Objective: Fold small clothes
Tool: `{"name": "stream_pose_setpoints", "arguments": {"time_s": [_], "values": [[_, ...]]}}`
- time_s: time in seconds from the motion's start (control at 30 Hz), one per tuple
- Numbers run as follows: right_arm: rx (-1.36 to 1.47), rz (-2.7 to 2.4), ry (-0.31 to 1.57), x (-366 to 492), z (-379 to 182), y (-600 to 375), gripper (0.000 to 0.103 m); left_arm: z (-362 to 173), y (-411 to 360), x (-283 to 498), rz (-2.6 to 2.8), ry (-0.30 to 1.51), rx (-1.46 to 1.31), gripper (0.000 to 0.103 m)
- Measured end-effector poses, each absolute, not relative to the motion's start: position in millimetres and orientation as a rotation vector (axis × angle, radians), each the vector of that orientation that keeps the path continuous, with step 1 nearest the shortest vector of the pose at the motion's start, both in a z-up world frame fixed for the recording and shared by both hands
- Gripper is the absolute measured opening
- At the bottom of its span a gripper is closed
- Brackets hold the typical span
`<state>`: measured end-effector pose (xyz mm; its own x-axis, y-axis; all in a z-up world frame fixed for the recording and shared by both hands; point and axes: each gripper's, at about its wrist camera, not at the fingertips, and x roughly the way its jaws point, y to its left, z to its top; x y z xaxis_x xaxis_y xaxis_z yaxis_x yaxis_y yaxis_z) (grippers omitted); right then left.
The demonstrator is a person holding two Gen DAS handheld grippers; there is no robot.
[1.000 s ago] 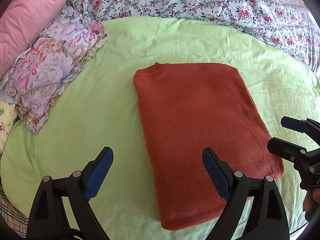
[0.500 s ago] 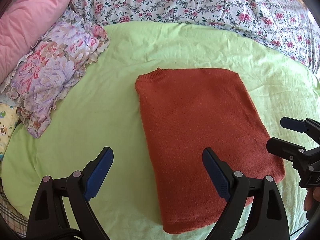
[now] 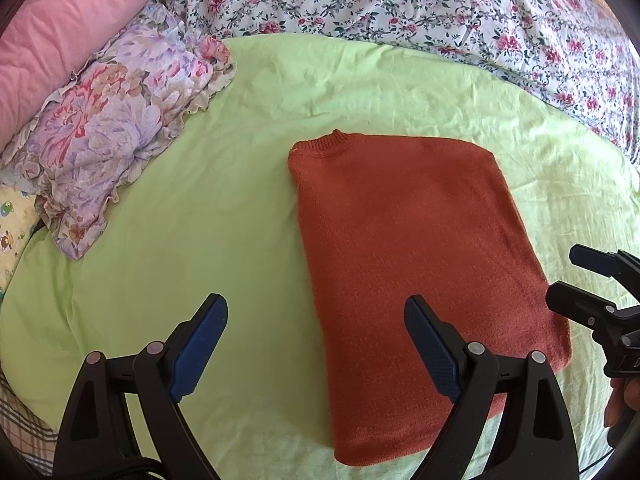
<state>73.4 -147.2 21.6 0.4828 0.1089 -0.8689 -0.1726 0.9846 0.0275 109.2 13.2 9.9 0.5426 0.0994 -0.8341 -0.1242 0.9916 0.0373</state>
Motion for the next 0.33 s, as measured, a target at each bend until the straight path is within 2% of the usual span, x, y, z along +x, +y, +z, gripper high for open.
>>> {"name": "stream_pose_setpoints", "arguments": {"time_s": [0.33], "values": [[-0.072, 0.167, 1.064, 66, 22, -147, 0.091, 9, 16, 96, 0.127, 1.003, -0.080, 0.090]]}}
